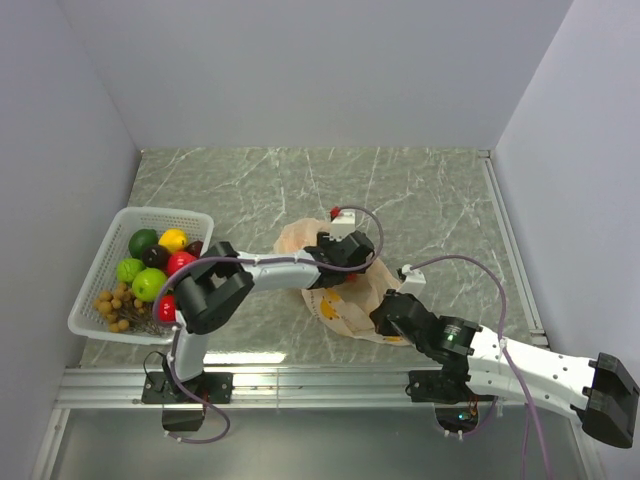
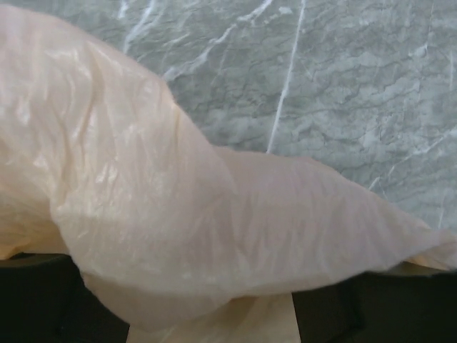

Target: Untie the knot of the plastic bag and take out the fruit

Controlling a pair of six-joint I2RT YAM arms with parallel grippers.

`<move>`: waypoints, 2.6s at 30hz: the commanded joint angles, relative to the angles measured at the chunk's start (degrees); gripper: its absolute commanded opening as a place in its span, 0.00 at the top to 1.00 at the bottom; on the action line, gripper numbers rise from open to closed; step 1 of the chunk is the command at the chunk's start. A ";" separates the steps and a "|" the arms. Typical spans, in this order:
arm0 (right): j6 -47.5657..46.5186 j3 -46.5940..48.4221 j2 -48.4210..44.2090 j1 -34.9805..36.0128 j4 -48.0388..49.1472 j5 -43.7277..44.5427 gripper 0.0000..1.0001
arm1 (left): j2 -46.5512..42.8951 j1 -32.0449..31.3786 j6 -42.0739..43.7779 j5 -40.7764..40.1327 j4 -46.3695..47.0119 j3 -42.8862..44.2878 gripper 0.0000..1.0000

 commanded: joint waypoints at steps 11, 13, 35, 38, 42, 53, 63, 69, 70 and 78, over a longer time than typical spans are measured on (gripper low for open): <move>1.07 0.61 -0.39 0.15 0.09 2.37 1.00 | -12.50 -1.46 0.81 5.34 1.94 -3.90 0.90; 1.07 0.78 -0.21 0.24 0.01 2.72 1.00 | -18.12 -1.55 0.72 8.06 0.53 -3.91 0.94; -0.86 2.72 1.20 0.15 -0.79 3.16 1.00 | -53.55 54.24 6.87 11.51 -26.11 -12.78 0.94; -1.04 2.63 0.93 0.24 -0.52 3.08 1.00 | -56.01 62.33 6.78 5.12 -24.19 -18.03 0.88; -1.82 2.63 1.19 0.15 -0.08 2.81 1.00 | -58.92 65.60 4.07 -3.78 -22.68 -23.15 0.71; -5.34 6.14 0.85 0.15 -2.98 4.92 0.95 | -62.51 64.38 5.55 1.64 -25.05 -21.32 0.01; -7.19 9.05 1.64 0.24 -5.53 6.68 0.95 | -57.53 26.70 2.04 20.55 -23.66 -16.22 0.01; -7.45 9.13 0.85 0.24 -6.50 6.50 0.95 | -42.34 5.26 3.09 6.69 -25.65 -5.26 0.01; -7.37 9.31 0.84 0.32 -6.76 6.68 0.95 | -39.87 3.83 3.09 5.02 -26.89 -3.84 0.01; -7.02 9.57 -1.00 0.24 -8.34 7.21 0.95 | -17.02 -3.22 -4.63 -15.08 -39.10 5.66 0.01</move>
